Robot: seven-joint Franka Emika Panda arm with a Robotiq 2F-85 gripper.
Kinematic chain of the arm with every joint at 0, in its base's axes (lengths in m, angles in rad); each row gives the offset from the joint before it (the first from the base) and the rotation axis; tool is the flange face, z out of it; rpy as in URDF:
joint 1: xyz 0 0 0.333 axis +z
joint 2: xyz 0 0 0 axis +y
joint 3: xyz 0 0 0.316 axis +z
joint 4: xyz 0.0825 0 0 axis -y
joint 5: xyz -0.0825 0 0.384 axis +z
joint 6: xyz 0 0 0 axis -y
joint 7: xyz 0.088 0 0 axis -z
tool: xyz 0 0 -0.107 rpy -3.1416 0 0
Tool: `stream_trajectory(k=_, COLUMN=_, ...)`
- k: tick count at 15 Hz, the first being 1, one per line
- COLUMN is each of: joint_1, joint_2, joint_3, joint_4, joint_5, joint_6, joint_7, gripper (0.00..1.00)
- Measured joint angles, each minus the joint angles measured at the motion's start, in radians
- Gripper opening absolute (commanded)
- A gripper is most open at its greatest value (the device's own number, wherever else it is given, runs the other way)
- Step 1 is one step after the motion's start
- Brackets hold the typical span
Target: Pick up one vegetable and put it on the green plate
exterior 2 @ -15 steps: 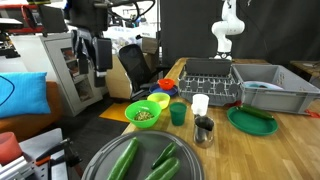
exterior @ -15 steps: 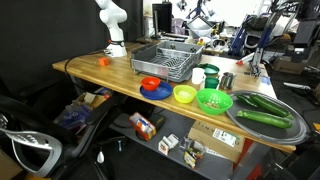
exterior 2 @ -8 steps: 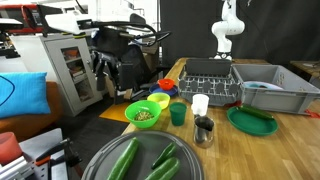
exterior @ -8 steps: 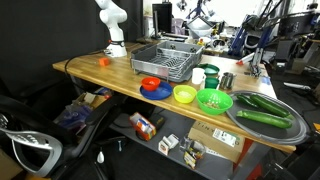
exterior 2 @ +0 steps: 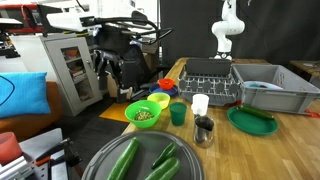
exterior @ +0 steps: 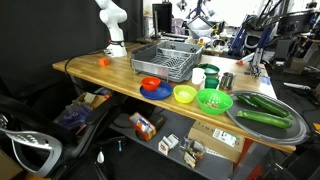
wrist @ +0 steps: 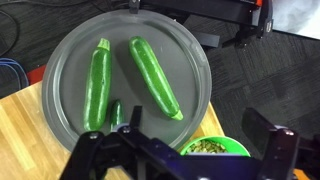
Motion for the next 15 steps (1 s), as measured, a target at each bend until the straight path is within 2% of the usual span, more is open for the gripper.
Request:
stream_trajectory(k=3, joint_1=-0.012, joint_2=0.043, joint_3=-0.004, joint_4=0.004, joint_5=-0.049, joint_6=0.067, joint_7=-0.006, gripper=1.00)
stream_trajectory(k=8, joint_1=-0.035, joint_2=0.180, joint_3=-0.018, joint_4=0.026, joint_5=-0.053, joint_6=0.187, joint_7=-0.110, gripper=1.00)
stream_trajectory(k=12, joint_1=-0.045, joint_2=0.295, joint_3=-0.019, joint_4=0.087, joint_5=-0.043, joint_6=0.256, joint_7=-0.164, gripper=1.00)
stream_trajectory(k=15, joint_1=-0.045, joint_2=0.395, joint_3=-0.002, joint_4=0.150, joint_5=-0.045, joint_6=0.265, joint_7=-0.170, gripper=1.00)
